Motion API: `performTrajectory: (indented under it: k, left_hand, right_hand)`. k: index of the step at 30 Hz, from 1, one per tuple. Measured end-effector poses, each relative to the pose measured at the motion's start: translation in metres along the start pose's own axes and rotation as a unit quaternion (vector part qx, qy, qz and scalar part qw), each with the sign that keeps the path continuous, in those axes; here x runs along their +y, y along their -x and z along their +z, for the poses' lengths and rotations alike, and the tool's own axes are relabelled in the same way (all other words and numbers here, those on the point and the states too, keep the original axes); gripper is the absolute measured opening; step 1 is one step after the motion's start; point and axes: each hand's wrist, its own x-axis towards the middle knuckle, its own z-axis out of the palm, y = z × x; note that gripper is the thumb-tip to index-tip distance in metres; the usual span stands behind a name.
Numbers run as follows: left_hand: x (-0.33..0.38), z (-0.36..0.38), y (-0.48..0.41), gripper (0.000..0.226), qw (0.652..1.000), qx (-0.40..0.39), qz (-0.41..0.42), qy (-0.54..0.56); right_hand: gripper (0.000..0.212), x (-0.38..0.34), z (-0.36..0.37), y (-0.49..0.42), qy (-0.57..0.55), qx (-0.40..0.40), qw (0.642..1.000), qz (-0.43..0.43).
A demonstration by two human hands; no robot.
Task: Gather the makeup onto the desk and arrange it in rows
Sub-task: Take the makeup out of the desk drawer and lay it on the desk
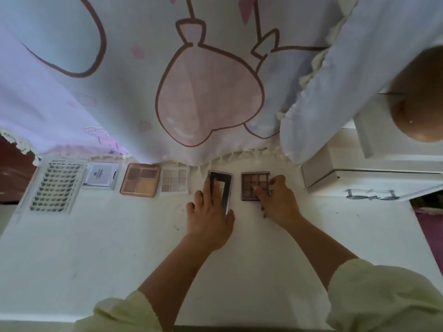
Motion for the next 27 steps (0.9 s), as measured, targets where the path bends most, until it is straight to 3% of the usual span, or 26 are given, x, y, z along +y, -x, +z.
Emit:
performTrajectory:
  k: [7, 12, 21, 27]
  left_hand:
    - [-0.014, 0.001, -0.005, 0.080, 0.999, 0.007, 0.012, -0.044]
    - [-0.013, 0.001, -0.009, 0.081, 0.999, -0.005, -0.009, -0.049]
    - [-0.014, 0.001, -0.009, 0.081, 0.999, -0.001, -0.009, -0.040]
    - [-0.018, 0.005, -0.001, 0.073, 1.000, 0.024, 0.018, -0.005]
  right_hand:
    - [0.052, -0.009, 0.009, -0.005, 0.219, -0.011, 0.975, -0.039]
    - [0.054, -0.014, 0.011, -0.009, 0.271, -0.018, 0.961, -0.055]
    - [0.054, -0.012, 0.010, -0.012, 0.258, -0.024, 0.965, -0.048]
    - [0.055, -0.001, 0.011, 0.004, 0.084, 0.008, 0.996, -0.016]
